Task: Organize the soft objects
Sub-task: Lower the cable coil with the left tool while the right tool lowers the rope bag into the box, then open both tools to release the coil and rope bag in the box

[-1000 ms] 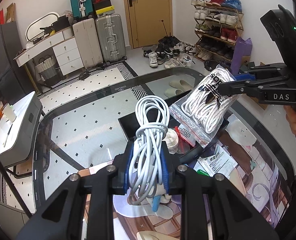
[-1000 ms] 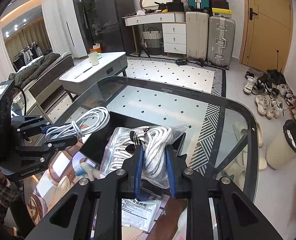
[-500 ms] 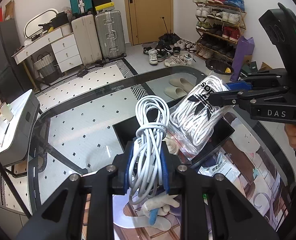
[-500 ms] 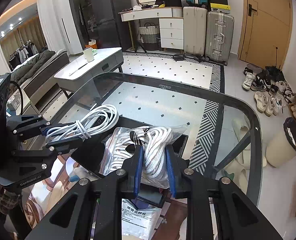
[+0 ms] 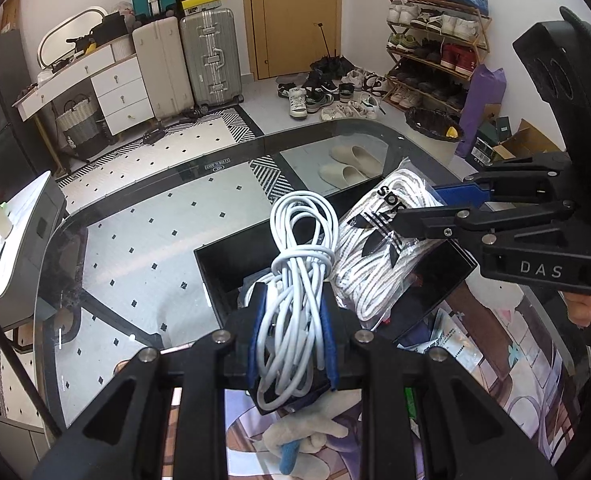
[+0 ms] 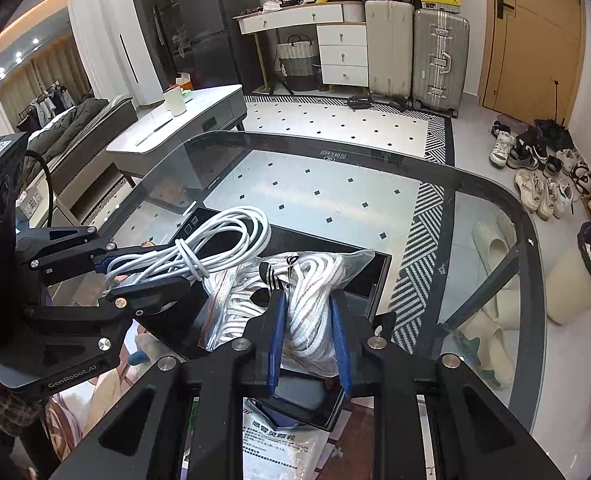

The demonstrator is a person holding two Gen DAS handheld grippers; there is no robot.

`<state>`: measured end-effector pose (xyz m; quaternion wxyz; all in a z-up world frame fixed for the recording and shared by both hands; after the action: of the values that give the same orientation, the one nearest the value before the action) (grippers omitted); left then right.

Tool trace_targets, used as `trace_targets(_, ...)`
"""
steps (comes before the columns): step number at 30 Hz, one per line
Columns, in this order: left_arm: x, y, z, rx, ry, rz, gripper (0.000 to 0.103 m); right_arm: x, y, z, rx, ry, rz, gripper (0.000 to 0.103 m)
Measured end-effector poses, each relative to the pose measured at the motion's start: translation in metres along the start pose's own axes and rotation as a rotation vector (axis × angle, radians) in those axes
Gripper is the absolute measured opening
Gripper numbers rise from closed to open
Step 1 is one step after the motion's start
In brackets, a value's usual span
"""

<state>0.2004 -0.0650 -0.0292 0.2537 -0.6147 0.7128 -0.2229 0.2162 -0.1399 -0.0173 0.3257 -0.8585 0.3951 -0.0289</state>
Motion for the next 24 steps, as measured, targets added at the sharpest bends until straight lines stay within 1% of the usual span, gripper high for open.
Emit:
trace_targets(9, 0.007, 0.009, 0.019, -0.053, 0.023, 0.007, 0.023, 0.004, 0.006, 0.025, -0.037, -0.007, -0.007, 0.021)
trace_targets(14, 0.010, 0.014, 0.025, -0.086, 0.028, 0.021, 0.023, 0.007, 0.009, 0.033, -0.041, -0.013, -0.004, 0.022)
trace_targets(19, 0.009, 0.015, 0.021, -0.081, 0.045, -0.010, 0.026, 0.009, 0.014, 0.032, -0.044, -0.007, -0.004, 0.027)
trace_targets(20, 0.008, 0.015, 0.019, -0.076, 0.040, -0.011, 0.033, 0.009, 0.014, 0.030, -0.041, -0.010, -0.005, 0.028)
trace_targets(21, 0.008, 0.015, 0.017, -0.069, 0.035, -0.010, 0.045, 0.007, 0.015, 0.028, -0.037, -0.010, -0.006, 0.032)
trace_targets(22, 0.006, 0.014, 0.015, -0.061, 0.031, -0.009, 0.052, 0.007, 0.016, 0.026, -0.033, -0.005, -0.008, 0.040)
trace_targets(23, 0.005, 0.013, 0.012, -0.049, 0.025, -0.005, 0.054, 0.006, 0.016, 0.023, -0.025, -0.005, -0.012, 0.043)
trace_targets(24, 0.005, 0.012, 0.010, -0.041, 0.015, 0.001, 0.054, 0.005, 0.015, 0.021, -0.018, -0.009, -0.018, 0.048)
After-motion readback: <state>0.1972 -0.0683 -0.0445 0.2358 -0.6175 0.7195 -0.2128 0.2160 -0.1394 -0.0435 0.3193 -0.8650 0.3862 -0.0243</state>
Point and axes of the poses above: each gripper's, at about its wrist camera, not at the fingertips, and z roughly the way its jaws point, x to its right, y to its underside, the point moved 10 cm from there along z, roughly the way its jaws point, and after that the axes turned 6 degrees about -y, right-handed, at the moved point
